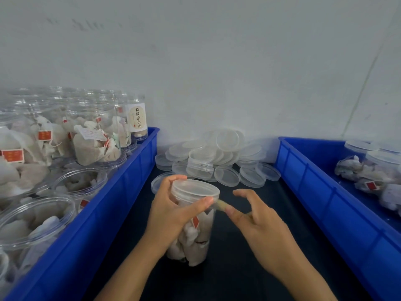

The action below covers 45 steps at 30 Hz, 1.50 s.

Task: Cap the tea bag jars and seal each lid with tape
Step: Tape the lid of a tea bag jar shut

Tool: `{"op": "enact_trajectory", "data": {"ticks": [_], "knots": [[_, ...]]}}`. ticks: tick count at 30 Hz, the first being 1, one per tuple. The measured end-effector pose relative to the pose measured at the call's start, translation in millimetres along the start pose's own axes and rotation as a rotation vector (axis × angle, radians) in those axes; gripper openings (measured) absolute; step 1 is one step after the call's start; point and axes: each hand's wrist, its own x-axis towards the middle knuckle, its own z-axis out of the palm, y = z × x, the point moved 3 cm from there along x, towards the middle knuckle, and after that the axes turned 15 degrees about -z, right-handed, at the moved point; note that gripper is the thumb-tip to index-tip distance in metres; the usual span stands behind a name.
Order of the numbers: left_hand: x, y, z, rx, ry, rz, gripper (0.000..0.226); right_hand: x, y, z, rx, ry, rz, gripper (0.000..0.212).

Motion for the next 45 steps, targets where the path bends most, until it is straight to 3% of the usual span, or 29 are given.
{"op": "enact_trajectory", "data": {"ticks": [6,14,20,24,29,32,35,39,45], "knots": [[-0.6,0.8,4.2,-0.080,-0.122,-0.035,0.085,1.5,4.5,-13.1,-0.220,0.024,-0.054,0.043],[0.6,-0.4,6.4,-0.190,-0.311,-0.112,0.088,2.9,5.7,-11.9,-0.215,-0.016,-0.137,0.044],[1.3,-8.6,10.1,-0.211,-0.383,-0.178,0.113,3.1,5.9,-6.3,-0.211,-0.023,-0.163,0.046],[2.2,-9.4,8.6,-0.169,-0.415,-0.165,0.108,2.6,4.4,-3.2,-0.156,0.014,-0.177,0.045],[-0.9,-0.6,6.7,-0.045,-0.316,-0.053,0.054,-1.6,-1.1,1.5,-0.243,0.084,-0.158,0.047],[-7.0,3.6,11.9,0.023,-0.147,0.058,0.060,-3.2,-5.7,5.8,-0.295,0.178,-0.158,0.051],[-10.3,2.2,17.3,0.070,-0.107,0.095,0.081,-3.8,-10.3,14.7,-0.350,0.210,-0.180,0.054],[-6.5,2.7,12.3,0.092,-0.009,0.145,0.076,-3.4,-16.1,24.5,-0.325,0.148,-0.225,0.057],[2.6,0.0,1.3,0.037,-0.039,0.090,0.077,-1.8,-16.2,21.0,-0.317,0.208,-0.290,0.053]]}}
